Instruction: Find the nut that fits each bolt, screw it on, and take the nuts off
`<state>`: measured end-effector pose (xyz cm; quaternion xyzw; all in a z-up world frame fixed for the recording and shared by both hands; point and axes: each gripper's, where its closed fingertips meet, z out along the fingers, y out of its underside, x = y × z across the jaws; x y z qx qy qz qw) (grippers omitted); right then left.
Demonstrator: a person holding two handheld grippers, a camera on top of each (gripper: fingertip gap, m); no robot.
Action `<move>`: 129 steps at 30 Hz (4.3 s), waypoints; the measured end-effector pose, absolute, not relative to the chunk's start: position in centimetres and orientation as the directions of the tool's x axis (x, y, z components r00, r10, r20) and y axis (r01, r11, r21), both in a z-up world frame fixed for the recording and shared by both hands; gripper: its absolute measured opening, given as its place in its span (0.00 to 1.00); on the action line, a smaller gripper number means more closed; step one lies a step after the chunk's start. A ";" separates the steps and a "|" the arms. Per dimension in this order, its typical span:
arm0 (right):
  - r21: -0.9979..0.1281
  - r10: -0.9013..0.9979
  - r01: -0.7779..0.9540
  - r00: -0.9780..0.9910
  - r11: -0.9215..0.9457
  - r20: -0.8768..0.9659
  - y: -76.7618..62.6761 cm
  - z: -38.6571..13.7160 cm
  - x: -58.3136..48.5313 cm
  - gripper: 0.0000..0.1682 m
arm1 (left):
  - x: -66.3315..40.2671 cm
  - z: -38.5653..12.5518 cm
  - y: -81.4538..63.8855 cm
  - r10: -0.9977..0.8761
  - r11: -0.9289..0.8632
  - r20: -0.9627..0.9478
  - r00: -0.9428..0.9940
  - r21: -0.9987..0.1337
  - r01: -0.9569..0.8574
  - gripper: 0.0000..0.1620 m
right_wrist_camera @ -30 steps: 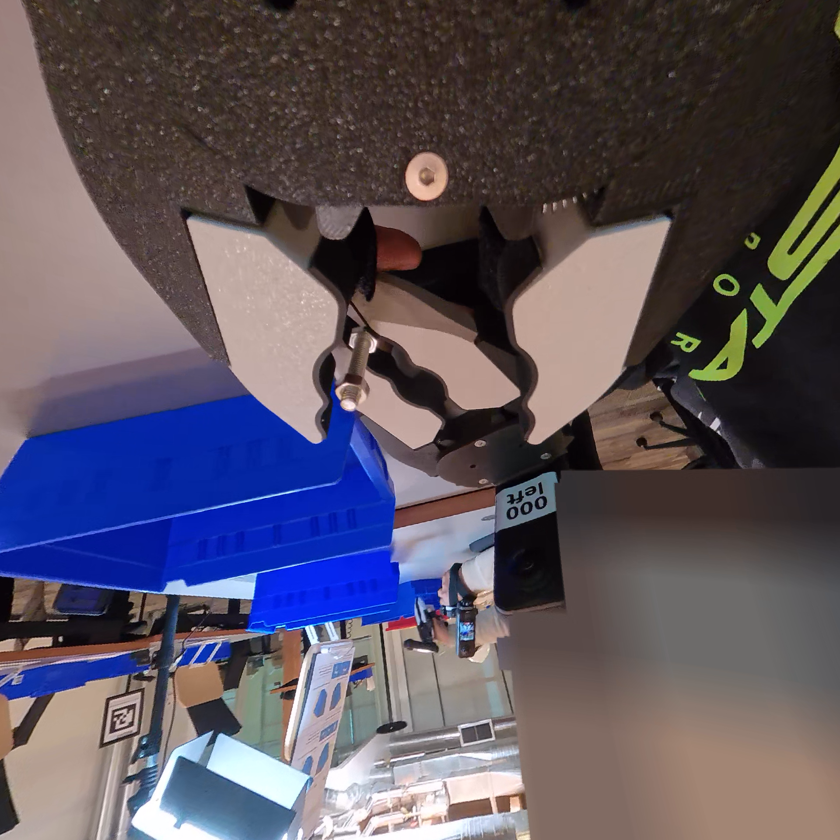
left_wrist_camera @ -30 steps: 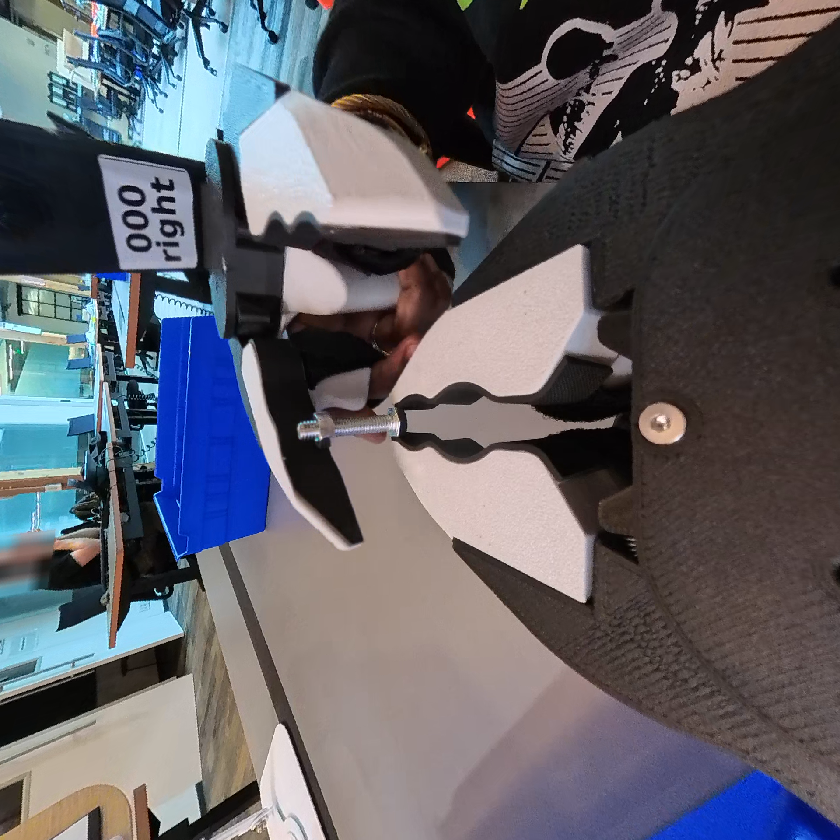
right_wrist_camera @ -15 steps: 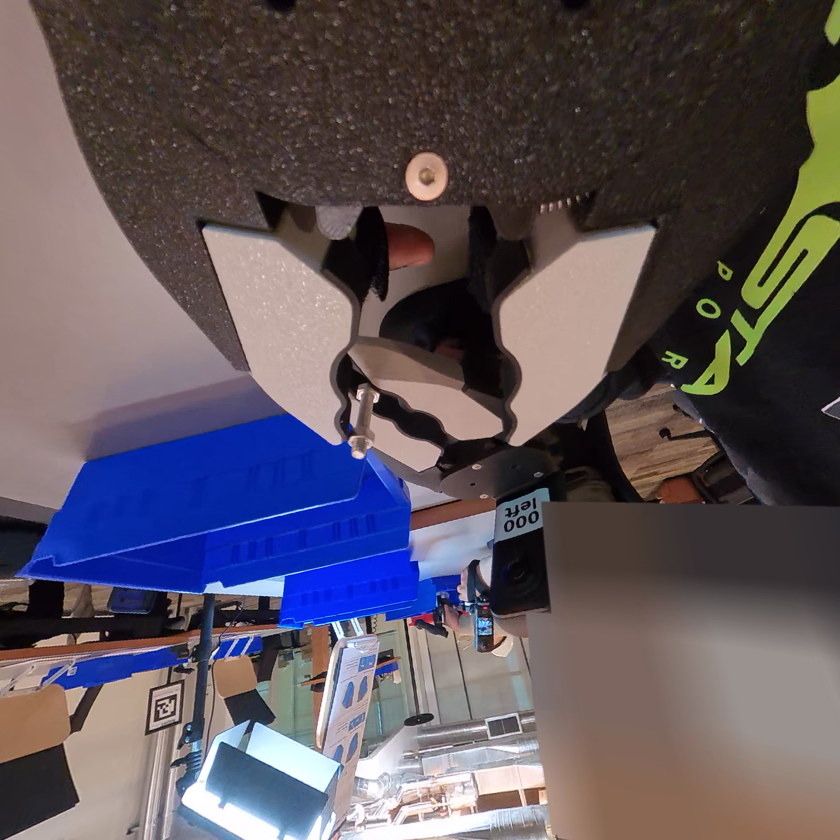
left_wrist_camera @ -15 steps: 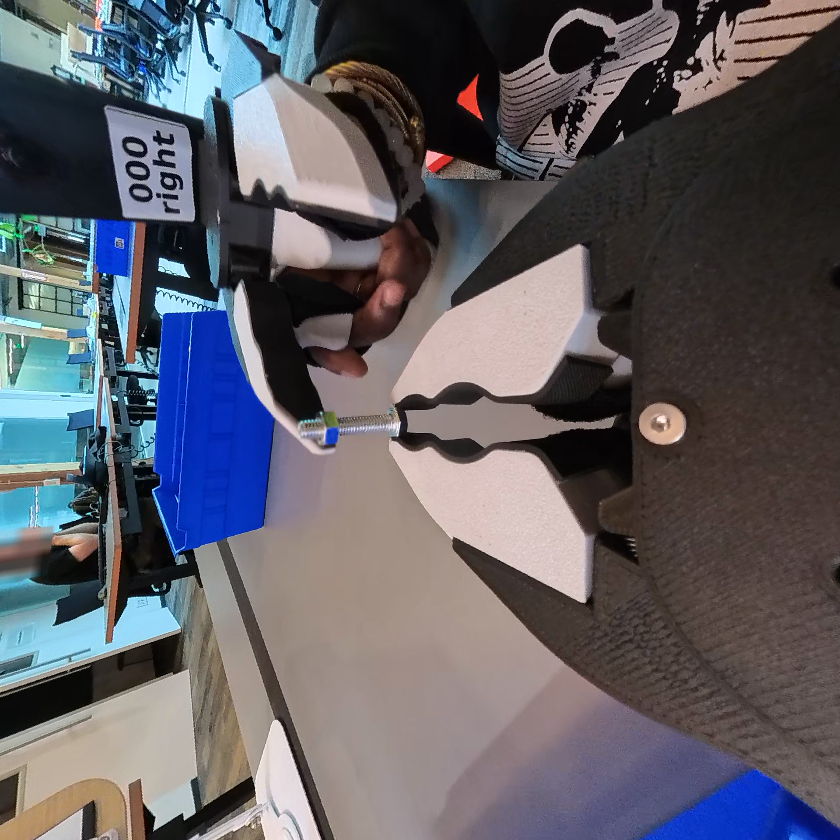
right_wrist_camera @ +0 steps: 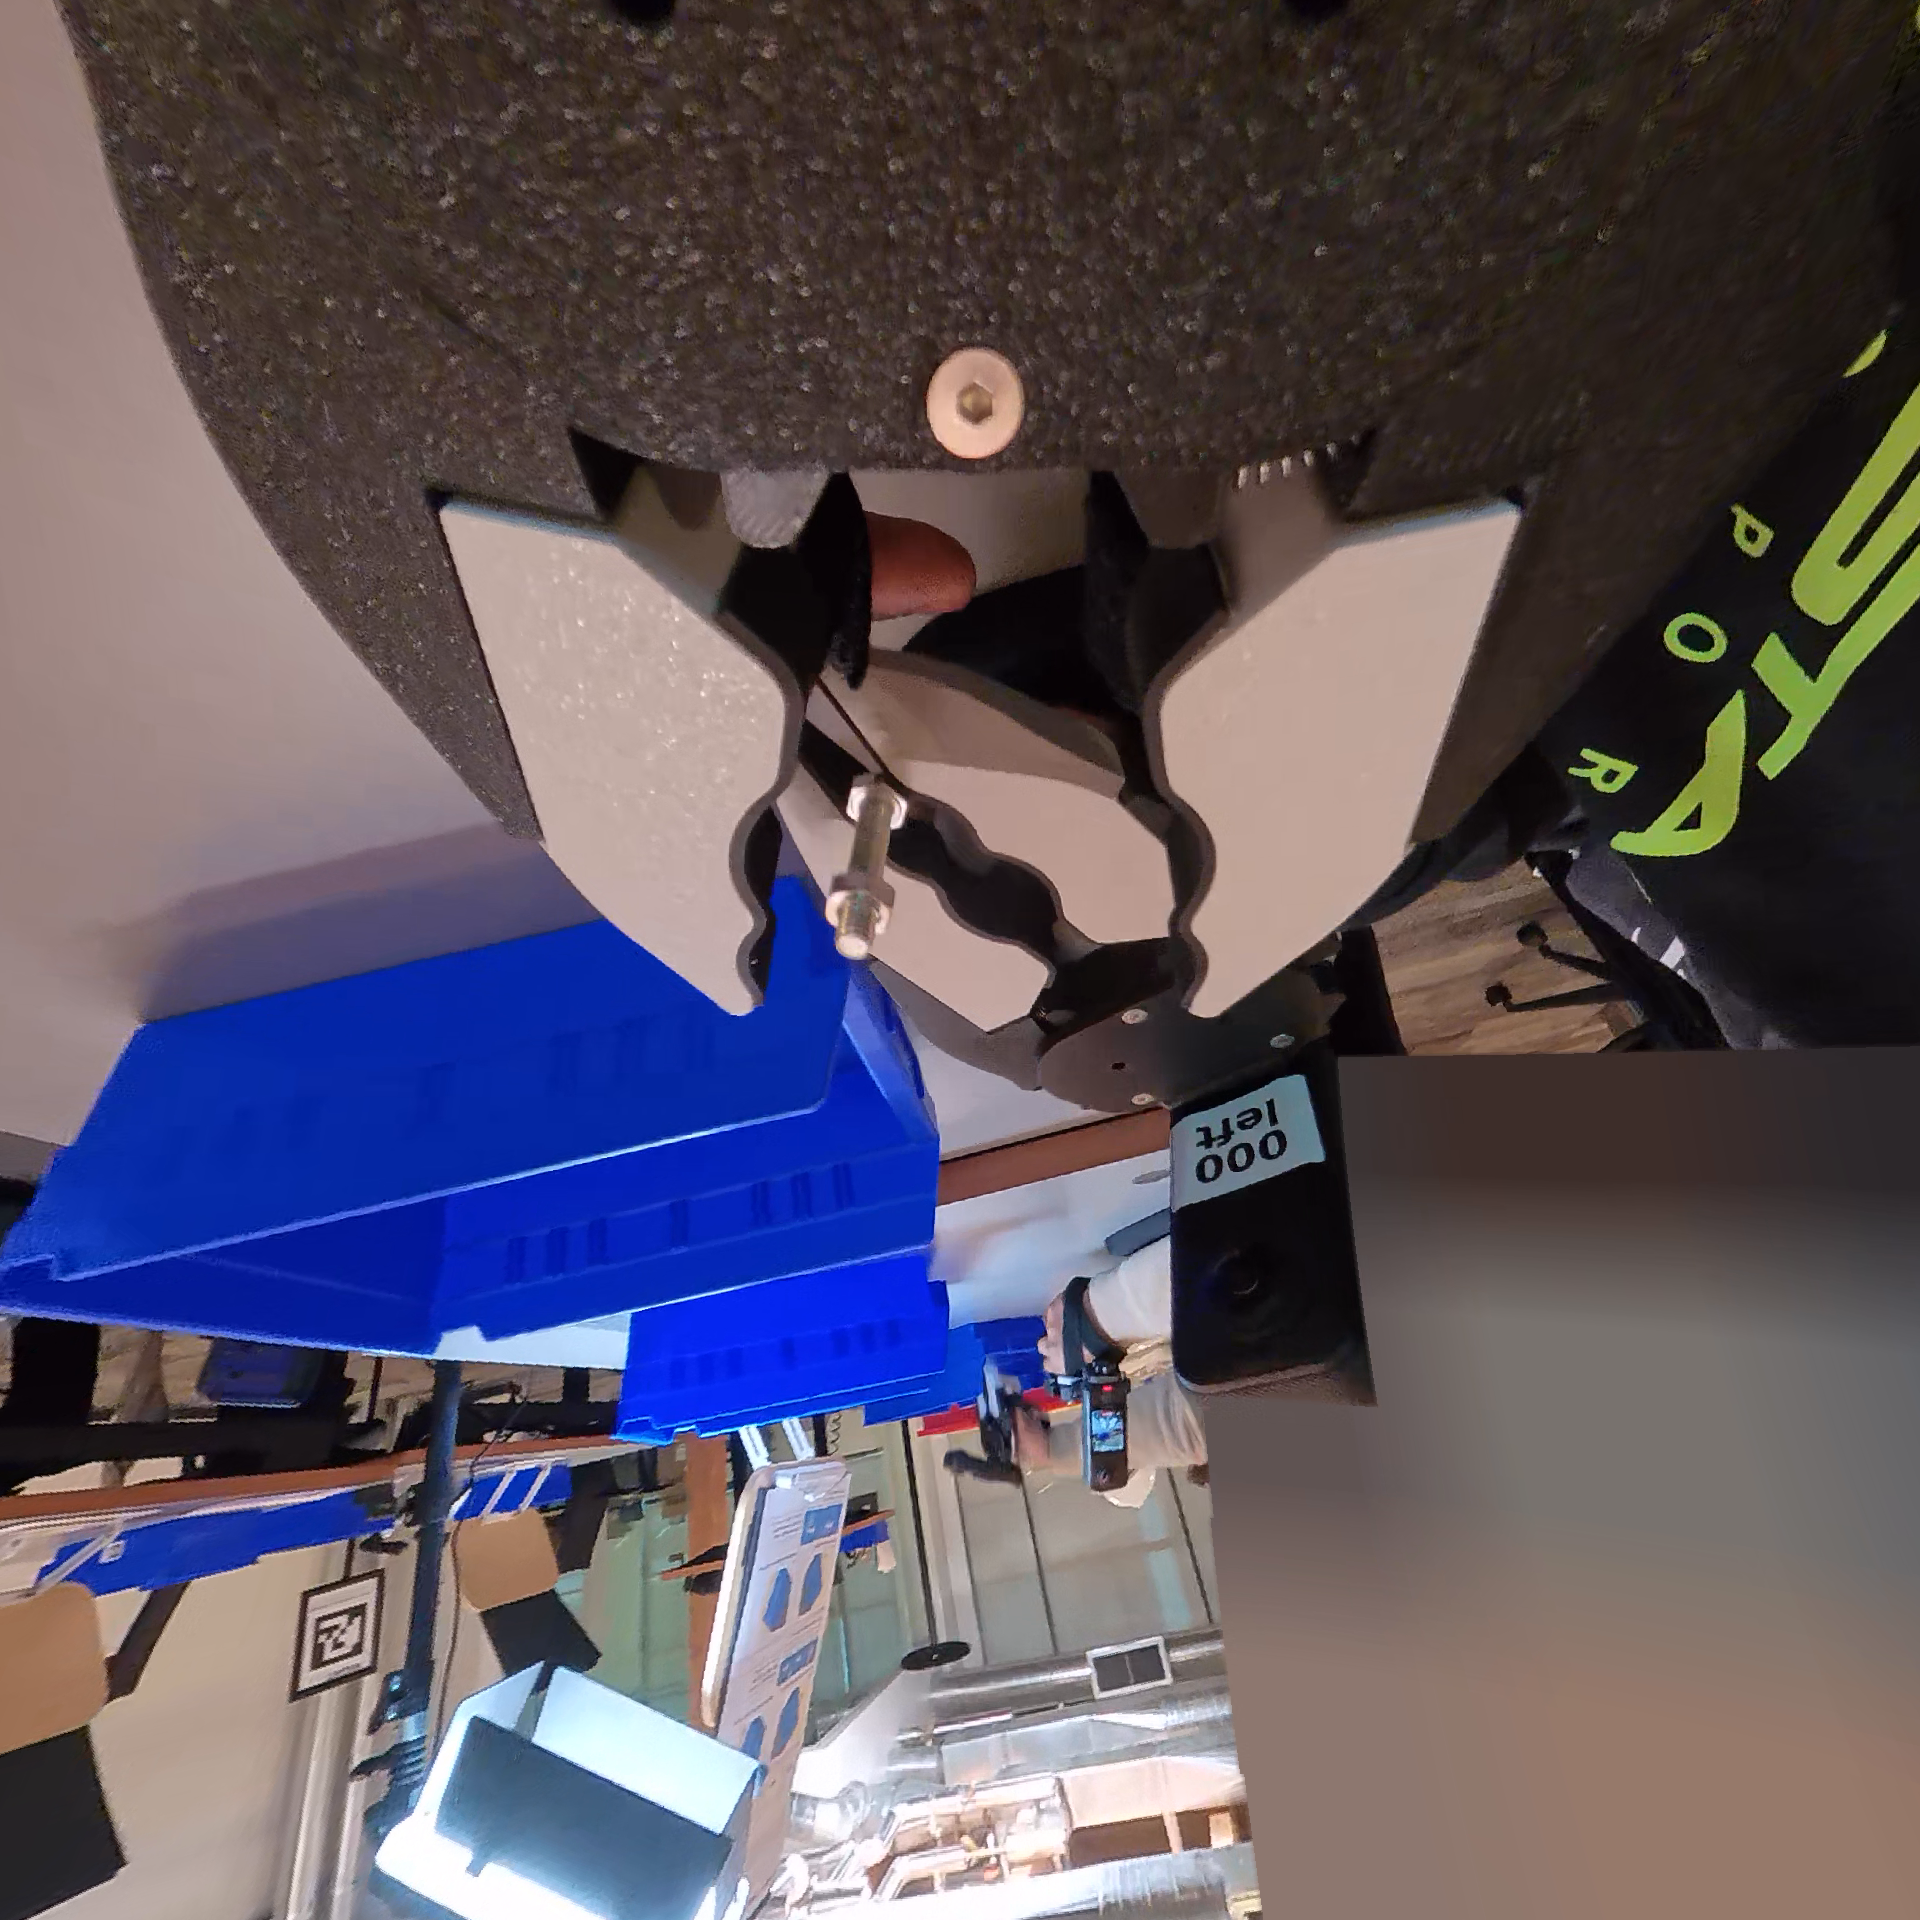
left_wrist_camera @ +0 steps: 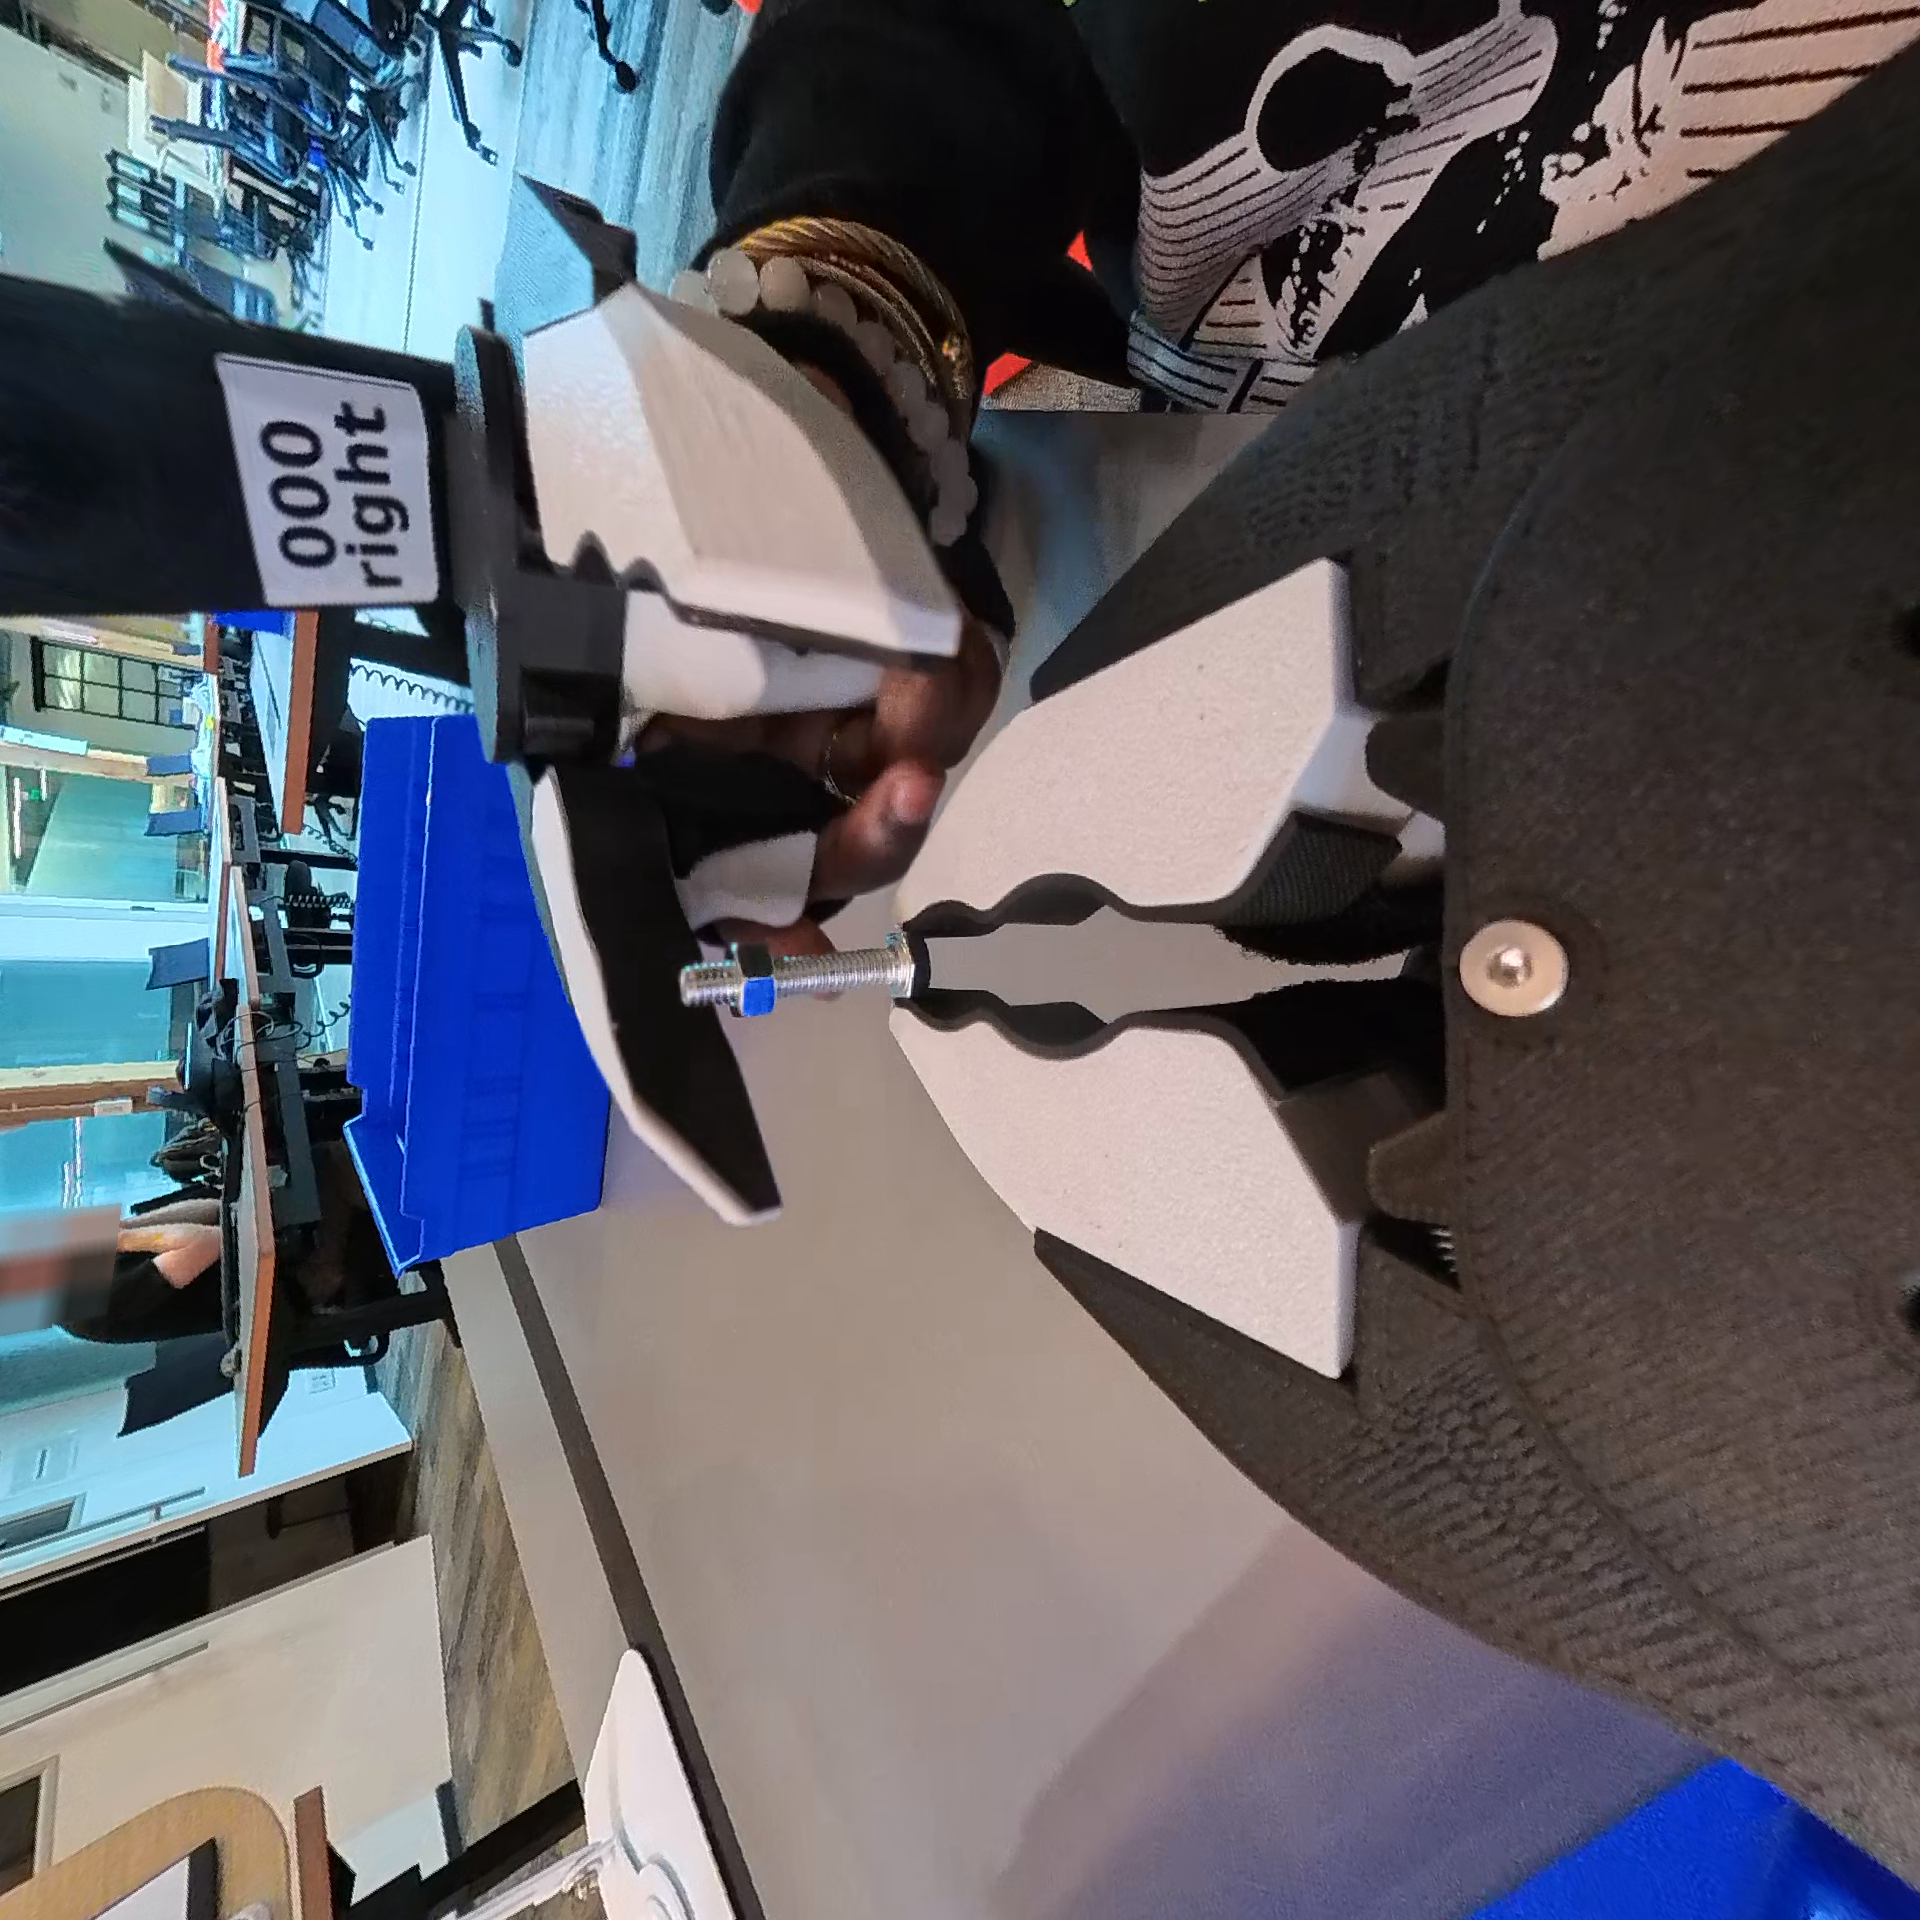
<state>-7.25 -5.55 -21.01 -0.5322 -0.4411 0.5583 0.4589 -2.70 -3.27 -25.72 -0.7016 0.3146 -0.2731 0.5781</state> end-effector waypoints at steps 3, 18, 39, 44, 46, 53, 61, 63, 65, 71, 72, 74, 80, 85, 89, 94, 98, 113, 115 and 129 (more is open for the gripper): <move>-0.983 0.983 -0.020 -0.028 -0.182 -0.181 -5.9 -21.2 -8.0 0.43 | -2.7 -25.8 -3.3 -0.757 -0.134 0.018 0.653 -0.982 -0.129 0.06; -0.979 0.979 -0.009 0.013 -0.202 -0.203 -6.5 -21.6 -4.3 0.29 | -2.8 -25.8 -3.1 -0.751 -0.140 0.023 0.660 -0.982 -0.125 0.06; -0.938 0.998 0.342 0.002 -0.060 -0.063 -3.9 -21.2 -4.3 0.06 | -2.5 -26.0 -3.3 -0.759 -0.131 0.001 0.651 -0.980 -0.151 0.06; -0.933 0.999 0.358 0.000 -0.043 -0.046 -3.9 -21.5 -4.5 0.04 | -2.5 -26.0 -3.3 -0.760 -0.129 -0.003 0.650 -0.980 -0.155 0.06; -0.935 0.999 0.353 -0.003 -0.047 -0.051 -3.9 -21.4 -4.4 0.03 | -2.5 -25.8 -3.3 -0.762 -0.121 -0.006 0.648 -0.981 -0.151 0.06; -0.952 0.991 0.298 0.129 -0.068 -0.030 -0.5 -18.8 -1.0 0.03 | -2.5 -25.8 -3.3 -0.763 -0.131 0.011 0.647 -0.982 -0.138 0.23; -0.955 0.854 0.282 0.515 -0.090 0.072 9.8 -15.1 11.1 0.03 | -2.8 -25.6 -3.1 -0.755 -0.148 0.044 0.654 -0.983 -0.105 0.23; -0.948 0.787 0.296 0.609 -0.112 0.097 12.6 -15.1 14.8 0.04 | -2.9 -25.6 -3.0 -0.751 -0.155 0.052 0.659 -0.983 -0.100 0.23; -0.939 0.731 0.311 0.674 -0.147 0.108 15.1 -15.6 17.9 0.04 | -2.9 -25.6 -2.9 -0.749 -0.160 0.057 0.660 -0.982 -0.096 0.23; -0.901 0.604 0.303 0.795 -0.312 0.058 22.0 -19.2 25.2 0.03 | -3.0 -25.7 -2.8 -0.745 -0.168 0.065 0.664 -0.981 -0.093 0.23; -0.892 0.587 0.295 0.809 -0.343 0.042 23.0 -20.1 26.1 0.03 | -3.0 -25.7 -2.8 -0.744 -0.169 0.067 0.665 -0.981 -0.091 0.23; -0.869 0.549 0.289 0.835 -0.401 0.024 24.8 -22.2 27.6 0.04 | -3.0 -25.7 -2.7 -0.742 -0.173 0.072 0.667 -0.981 -0.086 0.23; -0.806 0.441 0.289 0.896 -0.517 0.039 28.9 -27.5 30.9 0.04 | -3.2 -25.7 -2.6 -0.737 -0.177 0.081 0.671 -0.981 -0.077 0.23; -0.760 0.336 0.273 0.939 -0.591 0.075 30.9 -29.8 33.5 0.04 | -3.2 -25.8 -2.6 -0.736 -0.184 0.084 0.672 -0.980 -0.079 0.23; -0.778 0.326 0.235 0.944 -0.582 0.041 31.6 -30.3 33.3 0.04 | -3.2 -25.7 -2.5 -0.734 -0.186 0.088 0.674 -0.980 -0.074 0.23; -0.771 0.320 0.248 0.946 -0.586 0.062 31.8 -31.2 33.3 0.04 | -3.2 -25.7 -2.5 -0.733 -0.182 0.086 0.675 -0.980 -0.074 0.23; -0.764 0.316 0.252 0.946 -0.594 0.066 31.7 -31.5 33.4 0.06 | -3.3 -25.7 -2.5 -0.733 -0.183 0.089 0.675 -0.981 -0.069 0.23; -0.972 0.527 0.111 0.850 -0.206 -0.015 21.5 -18.5 24.6 0.31 | -3.3 -25.5 -2.6 -0.732 -0.176 0.087 0.676 -0.982 -0.064 0.23; -0.983 0.607 0.107 0.794 -0.149 -0.005 18.1 -17.7 21.9 0.35 | -3.3 -25.5 -2.6 -0.732 -0.175 0.084 0.676 -0.982 -0.067 0.23; -0.989 0.861 0.023 0.495 -0.143 -0.113 6.2 -24.2 11.1 0.33 | -4.7 -21.1 -4.3 -0.761 -0.139 0.102 0.640 -0.990 -0.006 0.26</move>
